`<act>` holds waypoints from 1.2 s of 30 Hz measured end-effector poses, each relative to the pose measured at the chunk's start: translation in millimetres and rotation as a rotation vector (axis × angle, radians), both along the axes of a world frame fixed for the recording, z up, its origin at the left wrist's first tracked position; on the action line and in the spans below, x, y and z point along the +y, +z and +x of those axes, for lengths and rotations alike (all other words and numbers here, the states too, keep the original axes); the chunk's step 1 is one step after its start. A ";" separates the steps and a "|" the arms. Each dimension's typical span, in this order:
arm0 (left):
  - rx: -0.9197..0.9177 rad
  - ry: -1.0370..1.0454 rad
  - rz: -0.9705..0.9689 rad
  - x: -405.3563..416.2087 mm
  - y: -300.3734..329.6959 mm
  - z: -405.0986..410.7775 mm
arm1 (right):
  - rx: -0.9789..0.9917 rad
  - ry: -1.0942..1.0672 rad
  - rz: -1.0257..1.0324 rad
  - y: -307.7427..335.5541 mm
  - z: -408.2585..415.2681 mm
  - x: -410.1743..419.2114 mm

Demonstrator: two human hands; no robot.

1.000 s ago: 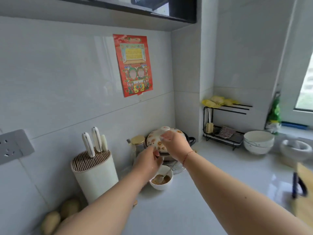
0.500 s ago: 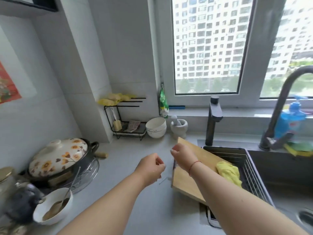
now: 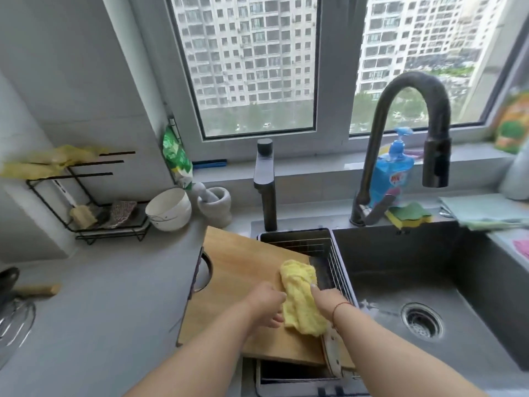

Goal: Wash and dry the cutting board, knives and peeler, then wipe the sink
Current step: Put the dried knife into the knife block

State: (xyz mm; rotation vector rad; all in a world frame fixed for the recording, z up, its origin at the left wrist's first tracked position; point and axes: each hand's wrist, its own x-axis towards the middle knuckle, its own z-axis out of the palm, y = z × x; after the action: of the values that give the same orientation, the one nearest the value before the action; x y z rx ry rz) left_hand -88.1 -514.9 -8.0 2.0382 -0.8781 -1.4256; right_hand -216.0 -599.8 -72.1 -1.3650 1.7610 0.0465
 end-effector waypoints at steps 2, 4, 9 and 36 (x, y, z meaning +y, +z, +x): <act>-0.001 -0.017 0.054 -8.3 -16.6 -8.9 | -0.040 0.023 0.080 -10.0 -1.8 0.2; -0.029 -0.003 0.111 -12.8 -26.5 -15.9 | -0.064 0.011 0.093 -14.3 -3.3 1.3; -0.017 0.115 0.199 -22.2 -39.2 -19.9 | -0.141 0.090 0.054 -22.3 -5.8 -2.0; 0.070 0.104 0.159 -30.3 -23.6 -20.2 | -0.665 -0.108 -0.498 86.5 -6.4 -66.8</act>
State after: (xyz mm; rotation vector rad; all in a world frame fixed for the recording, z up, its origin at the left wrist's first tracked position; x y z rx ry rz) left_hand -108.3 -545.3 -31.6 2.1022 -0.6383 -1.5416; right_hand -222.4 -666.7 14.5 -1.3976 1.3038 -0.8581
